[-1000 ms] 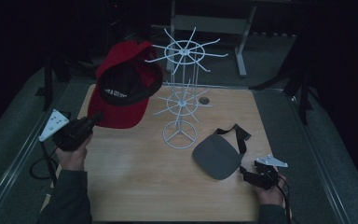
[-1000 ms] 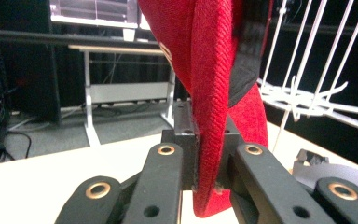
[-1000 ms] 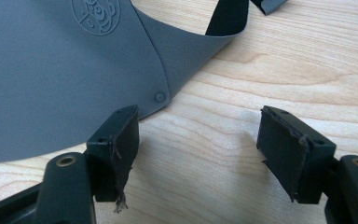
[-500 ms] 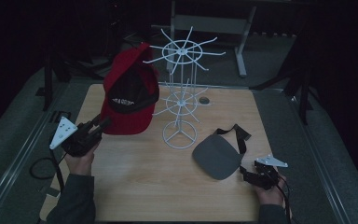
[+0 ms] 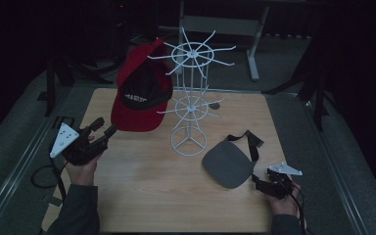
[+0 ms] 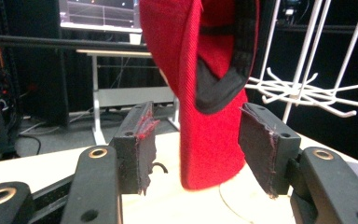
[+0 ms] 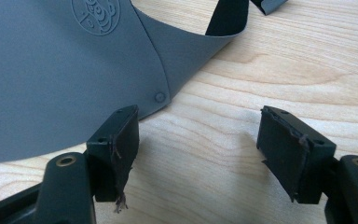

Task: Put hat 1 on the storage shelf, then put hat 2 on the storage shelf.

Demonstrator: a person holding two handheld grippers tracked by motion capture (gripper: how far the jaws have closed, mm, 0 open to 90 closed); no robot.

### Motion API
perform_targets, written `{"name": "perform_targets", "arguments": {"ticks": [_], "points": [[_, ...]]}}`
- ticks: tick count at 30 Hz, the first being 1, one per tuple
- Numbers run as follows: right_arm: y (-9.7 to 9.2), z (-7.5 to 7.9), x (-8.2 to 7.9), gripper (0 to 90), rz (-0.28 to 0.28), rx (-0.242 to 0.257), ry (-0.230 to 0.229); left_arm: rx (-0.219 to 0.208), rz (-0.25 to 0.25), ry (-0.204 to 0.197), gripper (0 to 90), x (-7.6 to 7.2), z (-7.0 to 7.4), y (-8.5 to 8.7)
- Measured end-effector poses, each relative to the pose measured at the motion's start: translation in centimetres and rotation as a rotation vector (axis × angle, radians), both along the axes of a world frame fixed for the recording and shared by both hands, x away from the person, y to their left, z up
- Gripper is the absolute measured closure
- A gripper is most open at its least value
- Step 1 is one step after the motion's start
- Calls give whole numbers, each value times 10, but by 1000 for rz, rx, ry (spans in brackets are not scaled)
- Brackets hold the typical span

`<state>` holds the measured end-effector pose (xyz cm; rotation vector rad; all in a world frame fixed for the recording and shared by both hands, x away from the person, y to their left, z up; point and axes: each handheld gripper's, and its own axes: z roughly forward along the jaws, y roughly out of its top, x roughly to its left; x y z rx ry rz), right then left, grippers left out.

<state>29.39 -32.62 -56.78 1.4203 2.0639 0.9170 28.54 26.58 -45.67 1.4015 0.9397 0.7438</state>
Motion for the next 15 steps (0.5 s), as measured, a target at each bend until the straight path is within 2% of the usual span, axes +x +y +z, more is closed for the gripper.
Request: {"name": "perform_targets", "arguments": {"ticks": [5, 15], "points": [[0, 0, 0, 294, 0, 0, 0, 22, 7, 44, 464, 2, -10, -1], [0, 0, 0, 305, -5, 0, 0, 53, -12, 121, 480, 7, -24, -6]]}}
